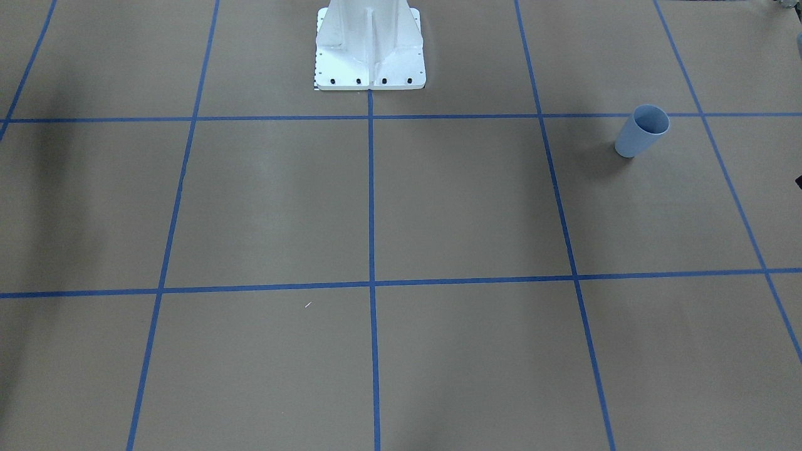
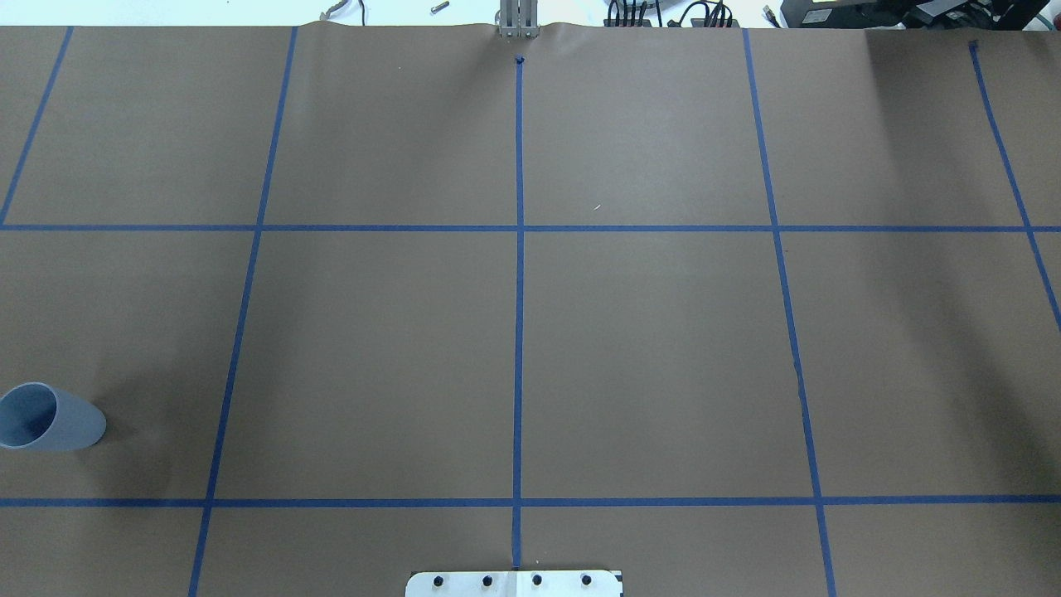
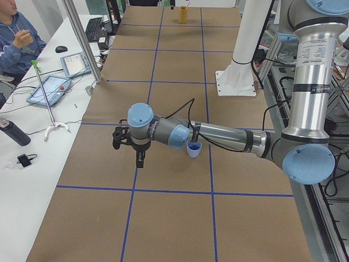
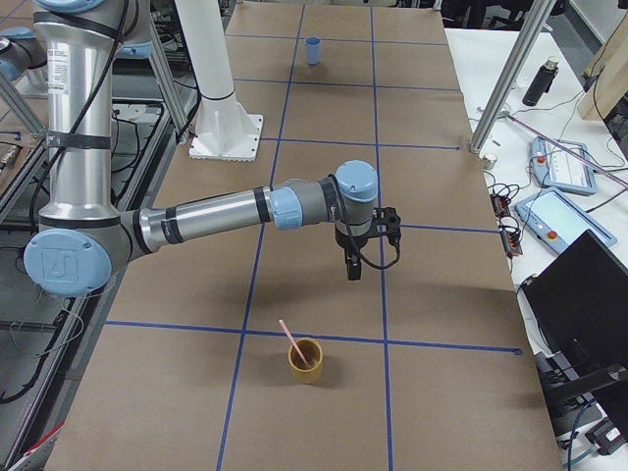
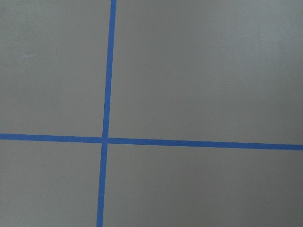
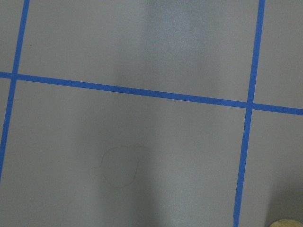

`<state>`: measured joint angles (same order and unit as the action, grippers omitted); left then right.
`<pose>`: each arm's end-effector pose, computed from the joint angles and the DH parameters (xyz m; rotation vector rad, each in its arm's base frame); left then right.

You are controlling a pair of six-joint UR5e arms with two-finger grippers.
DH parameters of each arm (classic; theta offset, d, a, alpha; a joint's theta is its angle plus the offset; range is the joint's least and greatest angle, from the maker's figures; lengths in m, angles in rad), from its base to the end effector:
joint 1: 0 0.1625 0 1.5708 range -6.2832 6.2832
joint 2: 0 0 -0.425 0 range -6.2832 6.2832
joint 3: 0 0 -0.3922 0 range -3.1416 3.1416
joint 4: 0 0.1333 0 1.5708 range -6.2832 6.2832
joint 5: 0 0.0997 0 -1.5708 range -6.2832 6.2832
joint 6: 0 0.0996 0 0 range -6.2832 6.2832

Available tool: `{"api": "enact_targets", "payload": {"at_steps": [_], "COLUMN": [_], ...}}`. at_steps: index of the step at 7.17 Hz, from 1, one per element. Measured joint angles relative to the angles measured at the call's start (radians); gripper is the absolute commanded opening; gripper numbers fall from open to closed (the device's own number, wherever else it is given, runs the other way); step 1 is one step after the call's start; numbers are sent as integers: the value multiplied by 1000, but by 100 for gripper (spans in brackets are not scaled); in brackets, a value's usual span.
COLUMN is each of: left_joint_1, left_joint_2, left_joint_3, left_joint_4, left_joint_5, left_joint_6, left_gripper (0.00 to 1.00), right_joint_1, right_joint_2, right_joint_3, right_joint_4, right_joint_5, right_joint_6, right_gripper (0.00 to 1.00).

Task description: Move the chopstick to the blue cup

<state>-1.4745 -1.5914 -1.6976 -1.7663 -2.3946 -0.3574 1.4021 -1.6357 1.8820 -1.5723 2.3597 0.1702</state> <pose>-0.0106 -0.5168 0.5600 0.1315 0.8670 -0.1029 -0.0166 -0.4704 0.5349 0.0963 -0.8127 -0.0951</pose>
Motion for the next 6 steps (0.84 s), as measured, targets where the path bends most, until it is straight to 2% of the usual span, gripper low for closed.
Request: {"api": "enact_targets", "payload": {"at_steps": [6], "left_joint_1": [0], "left_joint_2": [33], "left_joint_3": [-22], "left_joint_4": [-35], "left_joint_5": [-1], "left_joint_6": [-9], "left_gripper": [98], "right_joint_1": [0], "right_joint_2": [22], "right_joint_3": [-12], "right_joint_4": [3], "right_joint_5": [3], "right_joint_6": [6], "right_gripper": [100]}}
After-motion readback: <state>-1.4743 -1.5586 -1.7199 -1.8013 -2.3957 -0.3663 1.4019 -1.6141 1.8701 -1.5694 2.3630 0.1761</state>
